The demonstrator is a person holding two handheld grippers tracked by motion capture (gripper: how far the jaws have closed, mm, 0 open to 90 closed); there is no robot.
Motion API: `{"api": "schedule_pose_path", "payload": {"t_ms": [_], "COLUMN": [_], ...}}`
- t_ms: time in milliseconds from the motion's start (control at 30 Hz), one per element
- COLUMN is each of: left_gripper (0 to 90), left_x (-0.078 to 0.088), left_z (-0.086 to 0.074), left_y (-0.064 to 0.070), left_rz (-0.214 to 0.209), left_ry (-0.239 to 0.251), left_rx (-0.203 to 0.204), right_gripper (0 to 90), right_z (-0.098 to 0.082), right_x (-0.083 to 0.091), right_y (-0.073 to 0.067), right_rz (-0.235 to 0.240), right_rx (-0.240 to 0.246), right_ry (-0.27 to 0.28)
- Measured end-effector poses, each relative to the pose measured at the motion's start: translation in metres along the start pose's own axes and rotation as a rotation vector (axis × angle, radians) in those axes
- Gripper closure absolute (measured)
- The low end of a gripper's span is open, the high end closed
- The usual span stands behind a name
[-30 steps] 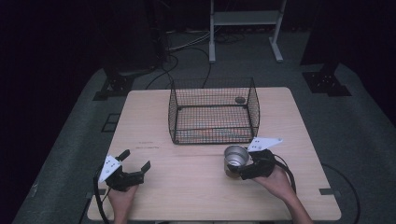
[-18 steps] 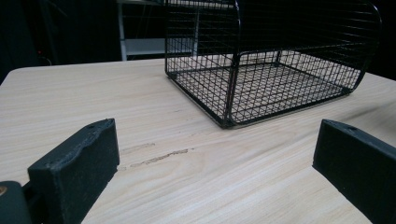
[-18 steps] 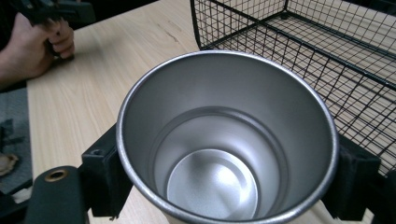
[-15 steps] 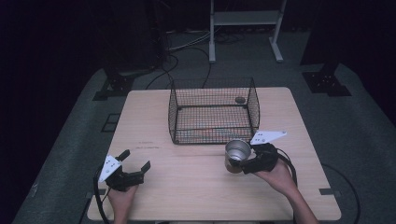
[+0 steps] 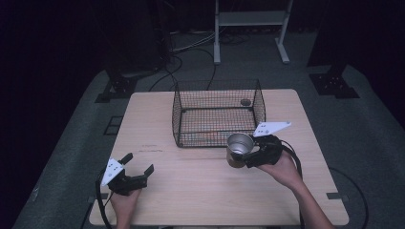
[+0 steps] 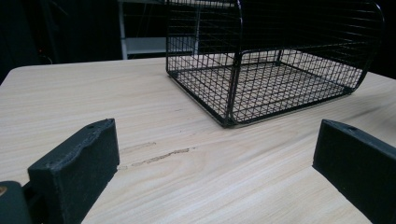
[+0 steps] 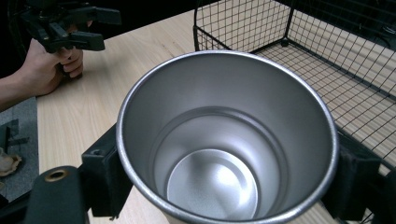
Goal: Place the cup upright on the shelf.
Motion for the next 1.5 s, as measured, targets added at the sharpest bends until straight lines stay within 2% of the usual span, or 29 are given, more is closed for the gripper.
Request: {"api": "schedule_pose_path", "payload": {"t_ms": [367,567,967,1133,1167,1500], "left_gripper": [0.0,0.0,0.0,0.0,0.0,0.0], "left_x": [-0.001,-0.001,0.0,0.0,0.0,-0.001], "left_z": [0.0,0.0,0.0,0.0,0.0,0.0], "left_y": [0.001,0.001,0.0,0.0,0.0,0.0], "left_rz": [-0.001,-0.003,-0.002,-0.002,-0.002,0.005], "left_ry": [0.004,0.007,0.005,0.004,0.004,0.0], "left_rx": [0.002,0.008,0.007,0.005,0.005,-0.001], "right_gripper": [18.0,18.0,18.0,18.0,18.0,18.0], "right_z": [0.028,0.044,0.078,0.092,0.099,0.112], "right_x": [0.001,-0.004,-0.013,-0.017,-0.02,-0.036], "right_y": [0.004,0.007,0.021,0.024,0.027,0.033], "right_rz": [0.014,0.012,0.017,0.006,0.001,-0.013], "right_rx": [0.025,0.041,0.05,0.052,0.055,0.062], "right_ry": [0.021,0.014,0.026,0.03,0.031,0.013]}}
Point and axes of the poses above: each handheld gripper's, and its own axes: x roughly backward along the jaws, z roughly out of its top, y roughly to its right, the point moved 4 cm from there along -x, roughly forward along the jaws, and after that the axes turned 11 degrees about -z, right-handed, at the moved point
